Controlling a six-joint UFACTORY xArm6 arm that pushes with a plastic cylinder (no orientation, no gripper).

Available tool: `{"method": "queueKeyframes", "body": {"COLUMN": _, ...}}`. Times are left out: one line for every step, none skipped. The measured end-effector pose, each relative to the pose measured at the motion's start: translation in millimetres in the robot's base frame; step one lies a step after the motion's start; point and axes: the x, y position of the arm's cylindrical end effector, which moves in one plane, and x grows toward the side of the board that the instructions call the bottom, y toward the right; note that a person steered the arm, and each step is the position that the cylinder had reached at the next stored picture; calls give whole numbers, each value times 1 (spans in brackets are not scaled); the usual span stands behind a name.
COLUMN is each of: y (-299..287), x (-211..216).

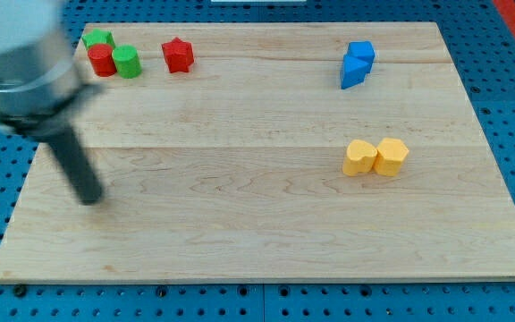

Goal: Move the red circle into the red star

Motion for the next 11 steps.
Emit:
{"method": "queueKeyframes", "body": {"y": -62, "x": -33}}
{"method": "queueKeyframes", "body": {"y": -64, "x": -45}}
{"method": "queueKeyframes", "body": {"y": -64, "x": -106}}
{"method": "queueKeyframes", "body": {"y": -64, "x": -148}}
{"method": "queueKeyframes", "body": {"y": -63, "x": -158}}
{"method": "queueKeyframes", "body": {"y": -63, "x": -195}}
{"method": "queueKeyframes", "body": {"y": -52, "x": -225}}
{"method": "queueKeyframes", "body": {"y": 3, "x": -233}}
{"method": "queueKeyframes", "body": {"y": 64, "x": -238}}
{"method": "queueKeyframes", "body": {"y": 94, "x": -246}}
{"method": "queueKeyframes", "body": {"y": 82, "x": -251}}
